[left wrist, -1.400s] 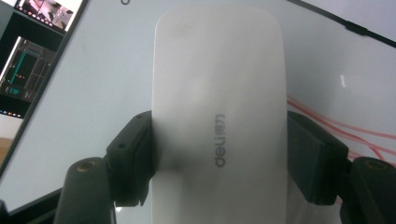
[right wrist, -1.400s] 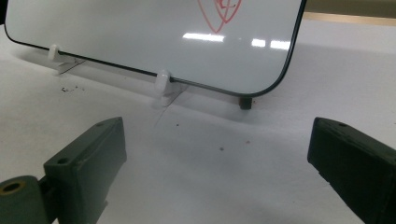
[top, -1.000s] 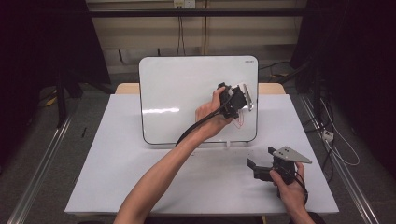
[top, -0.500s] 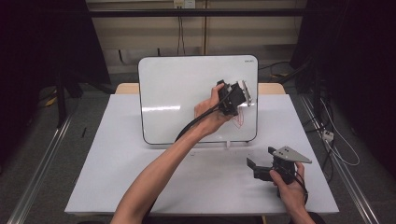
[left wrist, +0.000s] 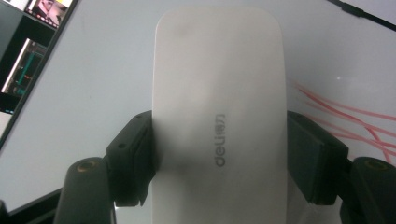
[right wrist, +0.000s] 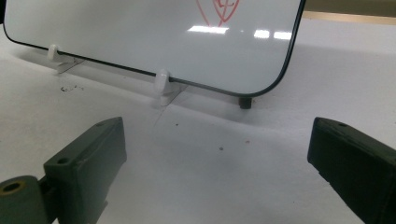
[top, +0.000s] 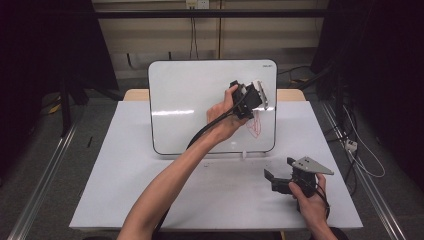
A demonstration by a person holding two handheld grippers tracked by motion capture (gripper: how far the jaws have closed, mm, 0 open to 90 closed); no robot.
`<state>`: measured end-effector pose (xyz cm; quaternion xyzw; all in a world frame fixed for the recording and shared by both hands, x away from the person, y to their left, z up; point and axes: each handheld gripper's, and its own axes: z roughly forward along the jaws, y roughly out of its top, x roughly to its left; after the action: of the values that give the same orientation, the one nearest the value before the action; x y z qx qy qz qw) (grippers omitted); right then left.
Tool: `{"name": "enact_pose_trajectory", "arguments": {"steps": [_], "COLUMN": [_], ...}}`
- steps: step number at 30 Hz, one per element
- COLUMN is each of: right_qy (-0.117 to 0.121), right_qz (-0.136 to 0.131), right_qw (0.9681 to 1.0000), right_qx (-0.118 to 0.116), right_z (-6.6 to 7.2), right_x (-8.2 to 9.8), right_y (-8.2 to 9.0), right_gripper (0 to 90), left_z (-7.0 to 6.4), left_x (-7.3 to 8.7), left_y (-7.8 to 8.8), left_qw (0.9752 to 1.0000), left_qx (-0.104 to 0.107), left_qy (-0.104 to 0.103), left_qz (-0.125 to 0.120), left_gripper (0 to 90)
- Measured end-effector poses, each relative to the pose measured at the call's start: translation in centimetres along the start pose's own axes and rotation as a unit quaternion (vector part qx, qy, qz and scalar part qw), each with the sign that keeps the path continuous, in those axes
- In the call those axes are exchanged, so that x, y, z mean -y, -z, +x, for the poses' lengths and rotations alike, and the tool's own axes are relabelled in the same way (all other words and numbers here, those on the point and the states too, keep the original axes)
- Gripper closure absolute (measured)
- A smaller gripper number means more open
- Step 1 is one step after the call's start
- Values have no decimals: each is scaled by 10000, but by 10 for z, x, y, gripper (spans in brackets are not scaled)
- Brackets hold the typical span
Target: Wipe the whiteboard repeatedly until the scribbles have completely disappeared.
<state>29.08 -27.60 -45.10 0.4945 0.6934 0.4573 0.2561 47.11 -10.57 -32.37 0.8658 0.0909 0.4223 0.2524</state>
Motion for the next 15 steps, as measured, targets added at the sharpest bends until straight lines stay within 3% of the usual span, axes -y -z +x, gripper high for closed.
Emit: {"name": "enact_pose_trajectory", "arguments": {"steps": [15], "right_qy": [13], "right_qz": [-4], "right_qw": [10000], "right_qx": [2], "right_z": [1], "right_x": [0], "right_y": [0], "right_gripper": [45], "left_z": [-18], "left_x": [9], "left_y": [1], "left_qw": [9998], "left_qx": [113], "left_qy": [-136], "left_qz": [19], "left_gripper": [313]}}
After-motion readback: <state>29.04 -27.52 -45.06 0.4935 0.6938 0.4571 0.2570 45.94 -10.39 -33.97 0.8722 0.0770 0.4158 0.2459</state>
